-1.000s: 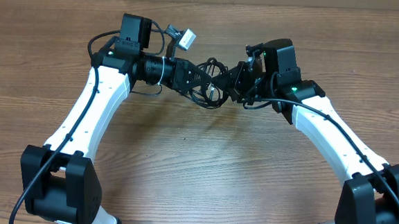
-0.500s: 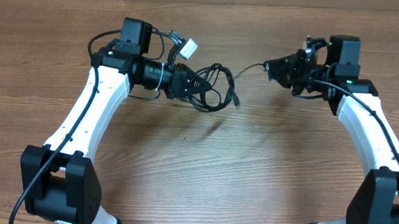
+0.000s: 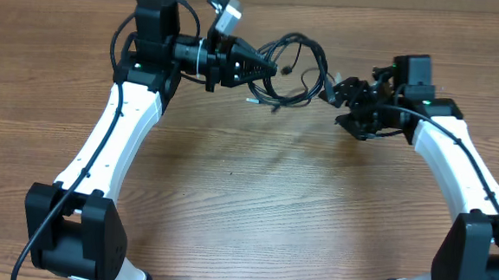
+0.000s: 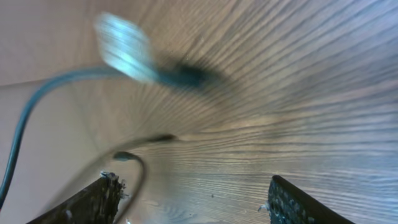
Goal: Untangle cables
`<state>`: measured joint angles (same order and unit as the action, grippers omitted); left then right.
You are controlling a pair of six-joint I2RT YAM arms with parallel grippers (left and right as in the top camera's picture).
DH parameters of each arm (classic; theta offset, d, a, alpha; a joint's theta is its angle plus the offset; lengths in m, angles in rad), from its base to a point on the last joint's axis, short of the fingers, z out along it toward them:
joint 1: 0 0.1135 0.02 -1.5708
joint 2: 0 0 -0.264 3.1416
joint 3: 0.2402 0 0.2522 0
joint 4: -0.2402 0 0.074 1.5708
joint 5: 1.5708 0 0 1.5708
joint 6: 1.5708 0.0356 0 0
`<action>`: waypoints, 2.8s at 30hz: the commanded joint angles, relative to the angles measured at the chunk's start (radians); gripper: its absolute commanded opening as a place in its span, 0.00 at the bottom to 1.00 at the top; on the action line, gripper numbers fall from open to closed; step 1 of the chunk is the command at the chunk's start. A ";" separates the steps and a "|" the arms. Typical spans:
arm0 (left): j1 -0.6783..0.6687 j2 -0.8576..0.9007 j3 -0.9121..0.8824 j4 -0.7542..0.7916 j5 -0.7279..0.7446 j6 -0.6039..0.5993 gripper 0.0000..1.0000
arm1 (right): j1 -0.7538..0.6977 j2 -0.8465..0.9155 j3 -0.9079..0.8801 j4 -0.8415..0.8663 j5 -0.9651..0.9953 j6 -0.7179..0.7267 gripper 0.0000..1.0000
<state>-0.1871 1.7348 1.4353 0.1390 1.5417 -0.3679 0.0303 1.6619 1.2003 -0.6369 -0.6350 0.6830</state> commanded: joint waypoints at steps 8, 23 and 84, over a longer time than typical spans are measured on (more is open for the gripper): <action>0.012 -0.018 0.013 0.024 -0.135 -0.440 0.04 | -0.080 -0.226 0.054 -0.043 -0.216 -0.176 0.72; 0.010 -0.018 0.013 -0.926 -0.665 -0.574 0.04 | 0.196 -0.285 0.054 -0.106 0.018 -0.452 0.69; 0.065 -0.019 0.015 -0.851 -0.742 0.098 0.04 | 0.248 -0.326 0.077 -0.231 0.475 -0.293 0.04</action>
<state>-0.1757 1.7302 1.4429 -0.7280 0.8375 -0.3550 0.3328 1.3540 1.2346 -0.8494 -0.2829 0.3351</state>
